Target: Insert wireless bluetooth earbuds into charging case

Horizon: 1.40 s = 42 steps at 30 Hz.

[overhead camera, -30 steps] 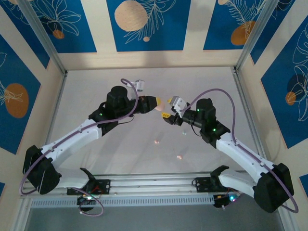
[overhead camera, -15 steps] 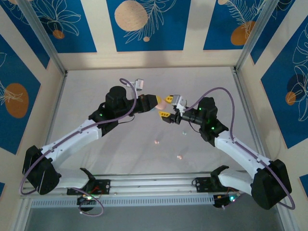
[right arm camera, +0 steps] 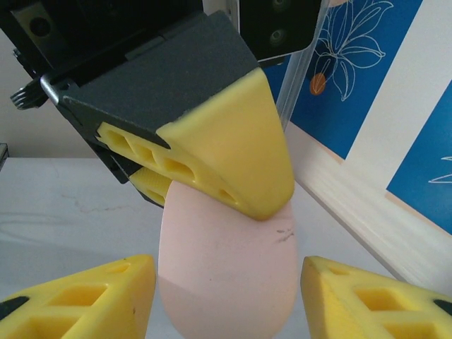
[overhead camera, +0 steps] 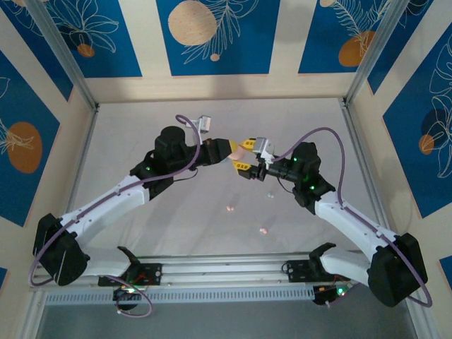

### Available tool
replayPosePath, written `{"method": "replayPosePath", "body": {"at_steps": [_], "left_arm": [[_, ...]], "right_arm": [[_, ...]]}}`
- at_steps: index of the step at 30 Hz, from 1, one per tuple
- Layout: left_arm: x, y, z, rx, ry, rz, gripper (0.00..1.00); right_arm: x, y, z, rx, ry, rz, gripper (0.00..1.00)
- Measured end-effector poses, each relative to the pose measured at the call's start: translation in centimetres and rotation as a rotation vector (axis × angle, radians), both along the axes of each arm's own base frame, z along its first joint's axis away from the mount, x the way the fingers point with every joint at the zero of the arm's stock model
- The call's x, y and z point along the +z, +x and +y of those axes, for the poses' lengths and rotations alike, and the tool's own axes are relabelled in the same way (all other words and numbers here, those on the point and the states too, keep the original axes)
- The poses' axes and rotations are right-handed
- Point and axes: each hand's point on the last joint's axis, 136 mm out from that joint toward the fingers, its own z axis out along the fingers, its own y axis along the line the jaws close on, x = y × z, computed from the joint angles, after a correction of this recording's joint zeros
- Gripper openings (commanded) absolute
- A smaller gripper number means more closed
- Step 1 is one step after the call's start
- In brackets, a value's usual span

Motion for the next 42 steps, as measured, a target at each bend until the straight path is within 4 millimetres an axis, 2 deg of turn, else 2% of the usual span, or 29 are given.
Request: {"method": "replayPosePath", "body": {"at_steps": [5,8,11,12,17,21,26,29,32,36,42], "left_arm": [[0.0,0.0,0.0,0.000,0.000,0.000,0.04],[0.0,0.0,0.0,0.002,0.000,-0.001,0.05],[0.0,0.0,0.0,0.001,0.000,-0.001,0.11],[0.0,0.0,0.0,0.001,0.000,-0.001,0.15],[0.3,0.0,0.0,-0.003,-0.004,-0.031,0.54],[1.2,-0.5,0.5,-0.011,0.017,-0.122,0.68],[2.9,-2.3,3.0,-0.005,0.139,-0.404,0.84],[3.7,-3.9,4.5,-0.009,0.208,-0.588,0.83],[3.7,-4.9,5.2,-0.032,0.267,-0.723,0.79],[2.9,-5.5,4.5,-0.105,0.311,-0.808,0.69],[1.5,-6.0,2.9,-0.216,0.303,-0.839,0.64]], "right_arm": [[0.1,0.0,0.0,0.000,0.004,-0.001,0.43],[0.1,-0.1,-0.1,0.005,0.006,0.009,0.41],[0.0,-0.1,-0.1,0.009,0.006,0.013,0.39],[0.0,-0.1,-0.2,0.010,0.006,0.015,0.38],[0.5,-0.1,-0.3,0.027,0.010,0.048,0.36],[1.3,-0.1,-0.6,0.053,0.020,0.121,0.35],[2.1,-0.4,-0.8,0.127,0.023,0.236,0.35],[2.6,-1.2,-0.6,0.200,0.017,0.296,0.35],[3.0,-2.4,-0.2,0.280,0.010,0.340,0.34],[3.6,-3.4,0.0,0.352,0.006,0.377,0.34],[3.9,-4.4,0.3,0.405,-0.011,0.387,0.34]]}}
